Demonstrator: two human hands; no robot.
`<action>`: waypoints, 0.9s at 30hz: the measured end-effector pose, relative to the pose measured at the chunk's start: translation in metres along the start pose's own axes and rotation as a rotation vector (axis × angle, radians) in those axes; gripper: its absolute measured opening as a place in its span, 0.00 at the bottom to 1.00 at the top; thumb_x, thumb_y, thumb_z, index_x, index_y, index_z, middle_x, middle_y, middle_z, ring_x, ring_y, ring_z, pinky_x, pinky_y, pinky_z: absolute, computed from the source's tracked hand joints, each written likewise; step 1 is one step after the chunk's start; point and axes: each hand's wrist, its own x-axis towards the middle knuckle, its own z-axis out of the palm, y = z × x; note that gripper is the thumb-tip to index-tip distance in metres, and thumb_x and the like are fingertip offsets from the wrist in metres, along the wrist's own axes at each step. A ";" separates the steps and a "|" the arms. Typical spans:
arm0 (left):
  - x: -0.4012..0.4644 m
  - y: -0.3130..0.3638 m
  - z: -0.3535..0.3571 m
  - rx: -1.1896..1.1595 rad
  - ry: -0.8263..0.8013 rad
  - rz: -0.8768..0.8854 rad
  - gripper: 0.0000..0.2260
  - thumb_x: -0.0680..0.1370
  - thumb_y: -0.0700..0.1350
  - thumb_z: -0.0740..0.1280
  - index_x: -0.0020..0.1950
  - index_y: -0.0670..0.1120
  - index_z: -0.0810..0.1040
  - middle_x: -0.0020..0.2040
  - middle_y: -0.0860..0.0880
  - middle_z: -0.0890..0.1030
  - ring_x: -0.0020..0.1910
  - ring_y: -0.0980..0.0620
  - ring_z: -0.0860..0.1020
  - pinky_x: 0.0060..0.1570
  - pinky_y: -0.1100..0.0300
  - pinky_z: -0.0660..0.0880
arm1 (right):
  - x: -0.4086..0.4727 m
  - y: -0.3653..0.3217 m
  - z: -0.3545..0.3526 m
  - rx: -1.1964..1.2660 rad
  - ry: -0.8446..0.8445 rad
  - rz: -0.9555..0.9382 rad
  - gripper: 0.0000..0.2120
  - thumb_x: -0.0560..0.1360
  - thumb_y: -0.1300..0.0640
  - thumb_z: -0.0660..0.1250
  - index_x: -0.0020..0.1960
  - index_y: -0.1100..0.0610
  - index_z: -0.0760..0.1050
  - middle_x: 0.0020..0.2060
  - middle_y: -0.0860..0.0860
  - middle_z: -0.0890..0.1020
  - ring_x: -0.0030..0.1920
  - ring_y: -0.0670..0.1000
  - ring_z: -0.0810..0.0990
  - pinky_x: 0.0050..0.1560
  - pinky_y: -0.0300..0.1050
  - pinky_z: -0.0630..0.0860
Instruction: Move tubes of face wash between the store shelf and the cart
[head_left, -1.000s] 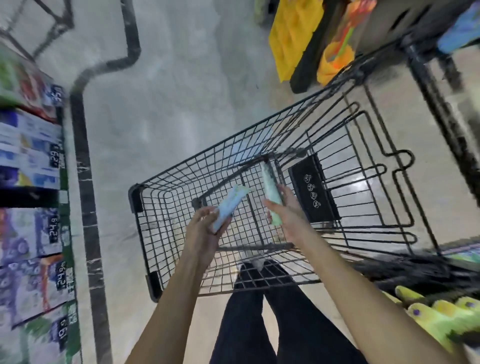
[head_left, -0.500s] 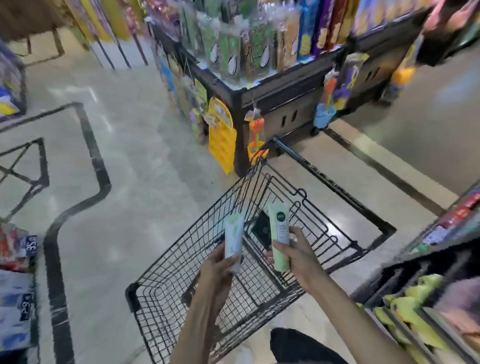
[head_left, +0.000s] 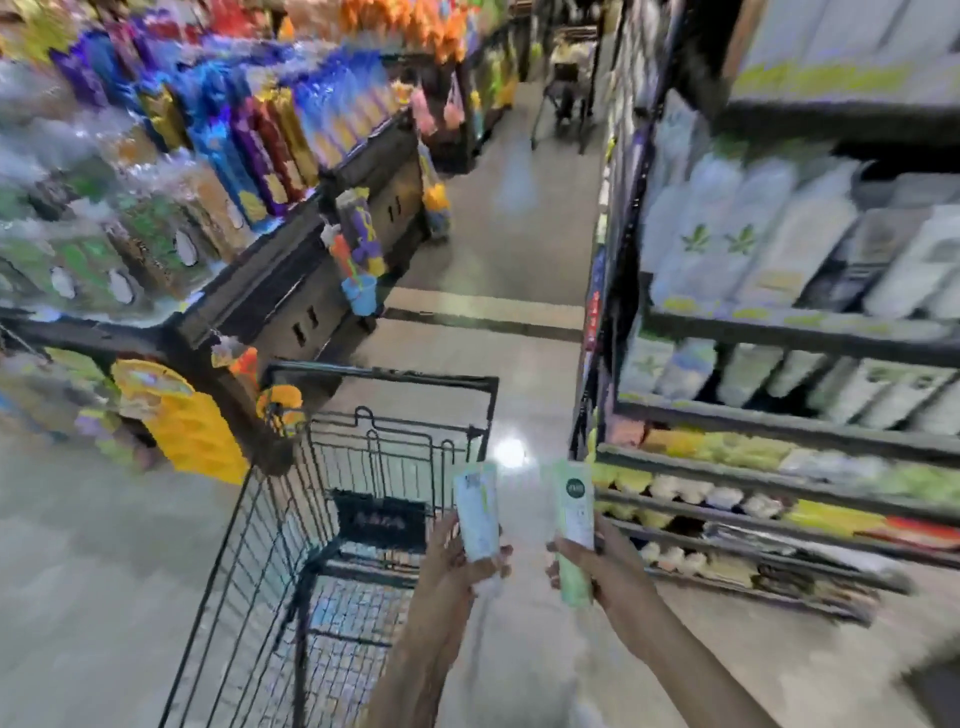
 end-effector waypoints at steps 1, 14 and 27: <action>0.004 -0.011 0.017 0.027 -0.052 -0.013 0.35 0.67 0.27 0.76 0.70 0.48 0.75 0.63 0.39 0.83 0.60 0.35 0.83 0.57 0.37 0.80 | -0.010 0.003 -0.024 0.029 0.047 -0.016 0.24 0.73 0.63 0.77 0.66 0.53 0.76 0.50 0.60 0.87 0.43 0.63 0.86 0.46 0.57 0.83; -0.046 -0.178 0.298 0.165 -0.291 -0.254 0.32 0.72 0.19 0.67 0.68 0.46 0.74 0.51 0.45 0.87 0.45 0.39 0.86 0.40 0.47 0.83 | -0.161 0.037 -0.320 0.289 0.479 -0.139 0.23 0.74 0.64 0.76 0.65 0.51 0.75 0.50 0.62 0.86 0.43 0.63 0.86 0.46 0.57 0.83; -0.077 -0.298 0.489 0.226 -0.350 -0.373 0.31 0.71 0.20 0.68 0.70 0.42 0.72 0.59 0.39 0.82 0.41 0.39 0.87 0.47 0.39 0.82 | -0.214 0.044 -0.530 0.405 0.577 -0.101 0.28 0.65 0.61 0.79 0.64 0.58 0.75 0.47 0.64 0.86 0.39 0.63 0.84 0.44 0.57 0.83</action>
